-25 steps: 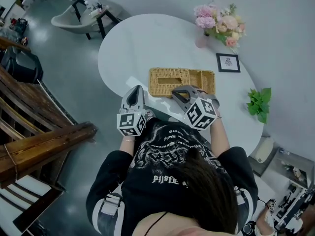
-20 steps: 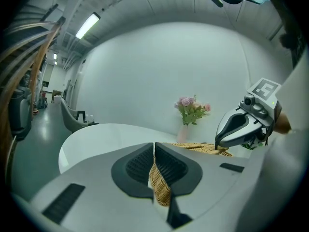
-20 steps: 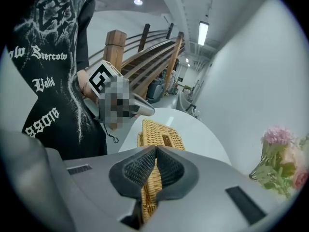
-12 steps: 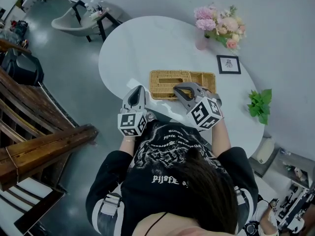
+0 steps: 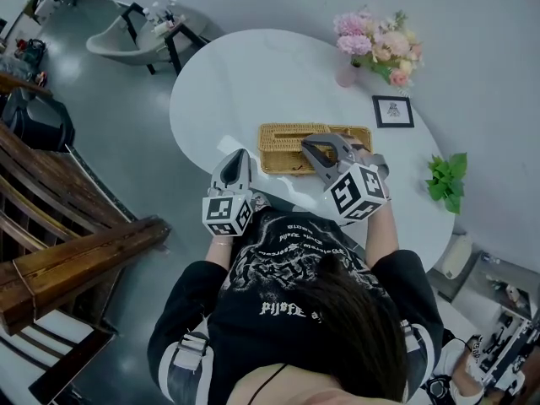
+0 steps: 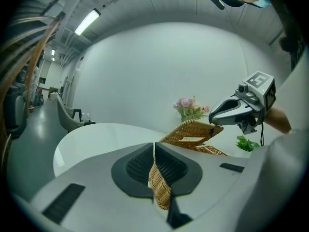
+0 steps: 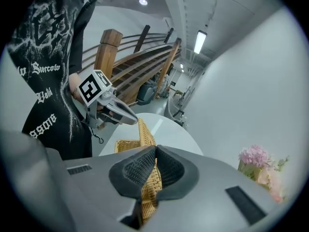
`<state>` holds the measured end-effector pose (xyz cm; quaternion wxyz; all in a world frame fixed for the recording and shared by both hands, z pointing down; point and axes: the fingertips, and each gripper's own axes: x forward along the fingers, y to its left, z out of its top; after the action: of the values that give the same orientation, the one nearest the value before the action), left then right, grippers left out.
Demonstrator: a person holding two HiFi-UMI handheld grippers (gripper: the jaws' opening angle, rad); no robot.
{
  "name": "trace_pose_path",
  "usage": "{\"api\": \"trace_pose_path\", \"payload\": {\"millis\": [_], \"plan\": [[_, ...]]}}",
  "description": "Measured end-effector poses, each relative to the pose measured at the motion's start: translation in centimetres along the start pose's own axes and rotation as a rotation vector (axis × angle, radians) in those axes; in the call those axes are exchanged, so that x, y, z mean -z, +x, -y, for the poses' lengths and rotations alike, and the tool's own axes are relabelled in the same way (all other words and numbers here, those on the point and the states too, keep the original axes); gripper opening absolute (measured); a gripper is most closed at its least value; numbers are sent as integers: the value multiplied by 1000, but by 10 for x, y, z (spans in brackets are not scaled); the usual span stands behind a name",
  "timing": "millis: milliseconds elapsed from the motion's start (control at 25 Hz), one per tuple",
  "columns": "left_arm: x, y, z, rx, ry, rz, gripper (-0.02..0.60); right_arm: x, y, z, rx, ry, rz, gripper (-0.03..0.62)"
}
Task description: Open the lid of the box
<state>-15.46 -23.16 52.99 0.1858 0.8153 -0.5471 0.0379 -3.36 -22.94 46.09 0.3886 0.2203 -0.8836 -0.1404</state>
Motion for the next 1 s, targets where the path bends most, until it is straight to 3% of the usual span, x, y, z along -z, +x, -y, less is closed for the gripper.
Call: {"api": "trace_pose_path", "payload": {"millis": [480, 1000], "plan": [[-1, 2, -4, 22, -18, -11, 26, -15, 6, 44, 40, -111, -43, 34], [2, 2, -2, 47, -16, -29, 26, -11, 32, 91, 8, -141, -93, 34]]}}
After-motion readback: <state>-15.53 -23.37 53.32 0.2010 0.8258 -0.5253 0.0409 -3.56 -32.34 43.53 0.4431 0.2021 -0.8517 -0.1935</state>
